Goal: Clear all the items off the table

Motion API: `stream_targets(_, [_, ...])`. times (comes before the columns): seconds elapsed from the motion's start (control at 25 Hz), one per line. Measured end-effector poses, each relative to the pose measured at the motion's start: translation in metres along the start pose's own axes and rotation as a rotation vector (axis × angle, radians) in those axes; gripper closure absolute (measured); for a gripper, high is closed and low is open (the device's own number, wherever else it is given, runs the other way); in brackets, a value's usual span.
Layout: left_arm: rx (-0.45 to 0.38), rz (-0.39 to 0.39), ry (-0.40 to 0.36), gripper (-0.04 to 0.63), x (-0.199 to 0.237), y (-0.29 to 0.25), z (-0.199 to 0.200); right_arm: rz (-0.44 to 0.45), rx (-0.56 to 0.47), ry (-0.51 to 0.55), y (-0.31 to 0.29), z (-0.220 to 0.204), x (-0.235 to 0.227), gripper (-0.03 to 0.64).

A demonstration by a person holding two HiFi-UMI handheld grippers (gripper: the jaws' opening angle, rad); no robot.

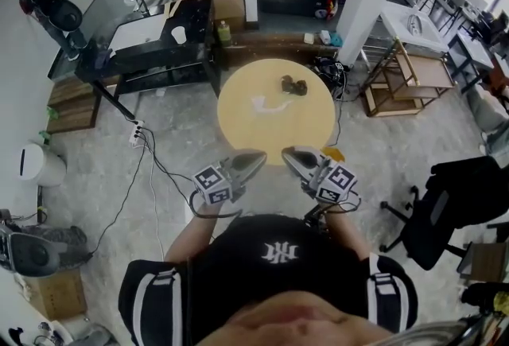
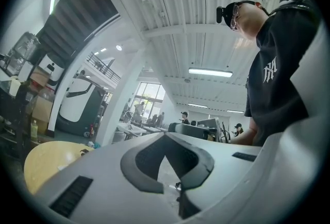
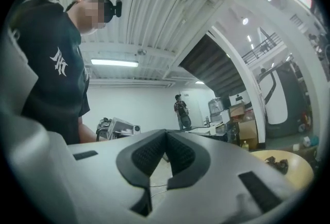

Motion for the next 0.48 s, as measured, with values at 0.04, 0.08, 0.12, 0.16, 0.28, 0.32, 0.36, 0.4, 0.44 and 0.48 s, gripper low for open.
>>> stream_targets(0.04, [0.004, 0.000, 0.001, 0.581, -0.001, 0.001, -0.002, 0.002, -0.002, -0.001, 0.000, 0.000, 0.001, 0.615])
stream_targets(0.08, [0.007, 0.001, 0.004, 0.581, -0.001, 0.001, -0.003, 0.003, 0.002, 0.003, 0.000, 0.000, 0.001, 0.615])
stream_targets(0.12, [0.009, 0.001, 0.008, 0.581, 0.000, 0.001, -0.004, 0.003, 0.009, 0.007, -0.001, 0.000, 0.002, 0.615])
stream_targets(0.16, [0.011, 0.001, 0.010, 0.581, -0.001, 0.001, -0.004, 0.004, 0.015, 0.011, -0.002, 0.001, 0.002, 0.615])
stream_targets(0.28, [0.019, -0.005, 0.007, 0.581, -0.002, -0.002, -0.007, 0.014, 0.021, 0.028, -0.002, 0.003, 0.001, 0.615])
stream_targets(0.32, [0.021, -0.008, 0.003, 0.581, -0.002, -0.003, -0.008, 0.017, 0.018, 0.031, -0.002, 0.004, 0.000, 0.614])
stream_targets(0.36, [0.022, -0.010, 0.000, 0.581, -0.003, -0.004, -0.008, 0.020, 0.015, 0.031, -0.002, 0.005, 0.000, 0.615])
stream_targets(0.4, [0.024, -0.010, -0.001, 0.581, -0.003, -0.006, -0.008, 0.023, 0.012, 0.030, -0.002, 0.006, -0.001, 0.614])
stream_targets(0.44, [0.027, -0.009, 0.000, 0.581, -0.003, -0.008, -0.006, 0.025, 0.012, 0.029, -0.001, 0.007, -0.001, 0.615])
stream_targets(0.48, [0.030, -0.008, 0.003, 0.581, -0.003, -0.010, -0.005, 0.027, 0.013, 0.029, 0.000, 0.007, -0.002, 0.615])
Point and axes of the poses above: the fingertips, and each gripper's own axes: y backward along the fingers, x to its left, z out of its top, the point moved 3 cm from there along y, backward along the fingers, and after that the axes turned 13 degrees about -y, right-handed, at the moved point
